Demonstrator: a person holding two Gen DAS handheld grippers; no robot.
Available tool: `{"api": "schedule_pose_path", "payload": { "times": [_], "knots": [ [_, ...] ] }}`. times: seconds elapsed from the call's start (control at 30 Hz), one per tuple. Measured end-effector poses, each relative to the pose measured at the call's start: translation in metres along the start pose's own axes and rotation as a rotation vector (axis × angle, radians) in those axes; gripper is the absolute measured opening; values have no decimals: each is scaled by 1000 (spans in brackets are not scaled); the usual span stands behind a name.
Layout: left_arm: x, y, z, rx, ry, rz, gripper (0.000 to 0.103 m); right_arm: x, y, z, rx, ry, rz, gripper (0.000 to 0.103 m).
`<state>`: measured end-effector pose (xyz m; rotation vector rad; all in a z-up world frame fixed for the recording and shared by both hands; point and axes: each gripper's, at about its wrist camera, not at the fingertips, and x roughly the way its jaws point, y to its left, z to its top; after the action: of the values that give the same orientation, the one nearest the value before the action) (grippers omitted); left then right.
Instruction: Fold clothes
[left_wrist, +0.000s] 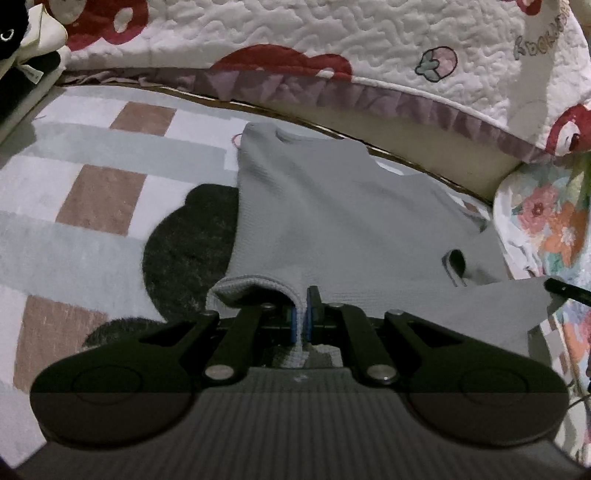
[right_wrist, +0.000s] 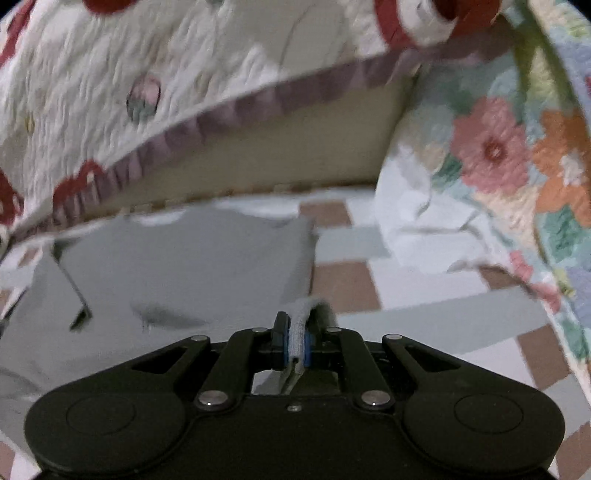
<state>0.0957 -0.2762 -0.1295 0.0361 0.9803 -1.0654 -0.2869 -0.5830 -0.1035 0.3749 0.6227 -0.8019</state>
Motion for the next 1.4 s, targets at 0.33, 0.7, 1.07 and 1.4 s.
{"api": "schedule_pose_path", "payload": {
  "times": [0.33, 0.7, 1.07, 1.4],
  "knots": [
    [-2, 11, -3, -33, 26, -44, 7, 10, 3, -1, 9, 26, -12, 14],
    [2, 6, -6, -3, 22, -43, 7, 27, 3, -14, 90, 79, -40, 19],
    [-19, 21, 5, 1, 79, -117, 8, 40, 6, -25, 124, 103, -87, 24],
    [-21, 8, 0, 162, 169, -141, 27, 42, 5, -26, 156, 104, -82, 28]
  ]
}}
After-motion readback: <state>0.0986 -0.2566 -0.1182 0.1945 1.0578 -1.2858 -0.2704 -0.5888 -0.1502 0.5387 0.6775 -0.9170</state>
